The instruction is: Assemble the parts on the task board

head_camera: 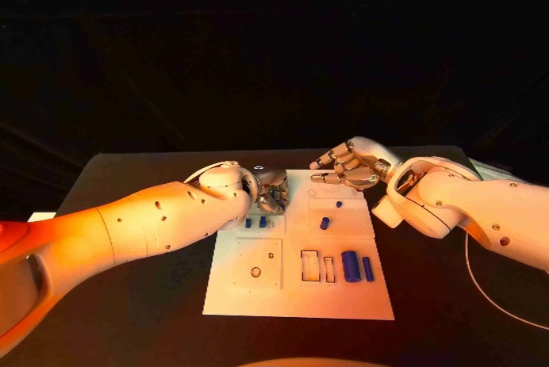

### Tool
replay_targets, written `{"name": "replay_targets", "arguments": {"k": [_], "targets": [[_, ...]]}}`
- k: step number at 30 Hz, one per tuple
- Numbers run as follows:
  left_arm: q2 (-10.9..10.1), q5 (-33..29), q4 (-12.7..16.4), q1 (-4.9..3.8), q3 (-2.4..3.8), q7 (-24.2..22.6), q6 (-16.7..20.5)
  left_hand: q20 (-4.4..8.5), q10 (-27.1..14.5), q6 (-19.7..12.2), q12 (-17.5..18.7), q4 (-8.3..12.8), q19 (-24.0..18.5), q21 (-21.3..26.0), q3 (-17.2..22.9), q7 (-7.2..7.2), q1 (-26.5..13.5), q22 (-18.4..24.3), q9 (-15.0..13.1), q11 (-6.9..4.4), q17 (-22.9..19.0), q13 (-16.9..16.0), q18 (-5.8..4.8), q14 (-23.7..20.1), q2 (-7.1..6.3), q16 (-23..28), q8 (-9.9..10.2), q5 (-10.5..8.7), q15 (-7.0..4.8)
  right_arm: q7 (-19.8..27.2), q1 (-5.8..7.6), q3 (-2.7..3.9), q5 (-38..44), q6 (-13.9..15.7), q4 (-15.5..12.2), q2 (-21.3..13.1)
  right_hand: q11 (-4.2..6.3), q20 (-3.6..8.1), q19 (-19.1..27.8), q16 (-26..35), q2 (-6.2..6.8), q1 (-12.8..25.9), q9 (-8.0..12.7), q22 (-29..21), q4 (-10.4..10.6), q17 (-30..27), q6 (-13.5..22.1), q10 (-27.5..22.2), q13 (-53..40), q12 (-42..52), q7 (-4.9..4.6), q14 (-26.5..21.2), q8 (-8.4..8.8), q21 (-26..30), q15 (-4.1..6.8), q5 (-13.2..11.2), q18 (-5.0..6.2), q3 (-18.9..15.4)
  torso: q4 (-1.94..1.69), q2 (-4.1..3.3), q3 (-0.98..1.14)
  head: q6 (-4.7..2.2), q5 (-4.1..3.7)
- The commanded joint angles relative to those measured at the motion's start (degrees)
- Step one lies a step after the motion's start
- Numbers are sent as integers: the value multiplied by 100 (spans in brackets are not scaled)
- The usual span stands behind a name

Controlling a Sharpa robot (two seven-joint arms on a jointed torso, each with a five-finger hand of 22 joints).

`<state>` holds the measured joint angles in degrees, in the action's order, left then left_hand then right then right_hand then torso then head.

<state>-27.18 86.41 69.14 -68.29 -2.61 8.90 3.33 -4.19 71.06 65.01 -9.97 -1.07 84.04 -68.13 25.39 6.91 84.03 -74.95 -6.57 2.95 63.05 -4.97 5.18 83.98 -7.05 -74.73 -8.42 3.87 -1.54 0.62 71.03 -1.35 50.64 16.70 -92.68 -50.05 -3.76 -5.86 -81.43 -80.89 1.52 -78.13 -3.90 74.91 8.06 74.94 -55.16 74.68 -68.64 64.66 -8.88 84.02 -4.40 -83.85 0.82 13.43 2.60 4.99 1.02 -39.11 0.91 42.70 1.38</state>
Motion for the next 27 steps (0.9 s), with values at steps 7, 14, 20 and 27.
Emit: {"name": "replay_targets", "arguments": {"k": [7,14,20,27], "targets": [[-329,-210,403,-1,148,-49,420,32,70,30,120,101,178,-121,181,51,-30,-334,32,19,-64,-10,-120,146,-57,32,77,21,-14,24,-3,0,42,-5,0,-3,-9,4,42,17,-45,5,-6,208,-6,262,3,-19,-9,-3,-7,321,-31,28,-36,18,54,-35,-11,10,7,-20,-6],[-775,-498,795,-48,283,17,461,28,89,39,160,139,181,-153,240,59,-52,-359,42,26,-83,-15,-124,145,-71,27,100,21,-10,25,-3,0,40,3,0,-19,-9,4,42,17,-45,5,-6,208,-6,262,3,-19,-9,-3,-7,321,-31,28,-36,18,54,-35,-11,6,7,-38,9],[-1005,-576,842,-66,302,86,326,25,97,43,183,159,184,-176,268,60,-67,-377,47,28,-85,-17,-128,146,-83,19,113,19,-8,23,-3,0,37,4,-3,-34,-9,4,42,17,-45,5,-6,208,-6,262,3,-19,-9,-3,-7,321,-31,28,-36,18,54,-35,-25,4,-2,-33,14],[-1084,-504,741,-34,266,86,224,22,100,41,208,168,183,-186,285,64,-98,-386,53,32,-97,-18,-129,144,-100,18,129,15,-3,25,-3,0,35,-2,0,-34,-9,4,42,17,-45,5,-6,208,-6,262,3,-19,-9,-3,-7,321,-31,28,-36,18,54,-35,-10,-4,-10,-24,45]]}}
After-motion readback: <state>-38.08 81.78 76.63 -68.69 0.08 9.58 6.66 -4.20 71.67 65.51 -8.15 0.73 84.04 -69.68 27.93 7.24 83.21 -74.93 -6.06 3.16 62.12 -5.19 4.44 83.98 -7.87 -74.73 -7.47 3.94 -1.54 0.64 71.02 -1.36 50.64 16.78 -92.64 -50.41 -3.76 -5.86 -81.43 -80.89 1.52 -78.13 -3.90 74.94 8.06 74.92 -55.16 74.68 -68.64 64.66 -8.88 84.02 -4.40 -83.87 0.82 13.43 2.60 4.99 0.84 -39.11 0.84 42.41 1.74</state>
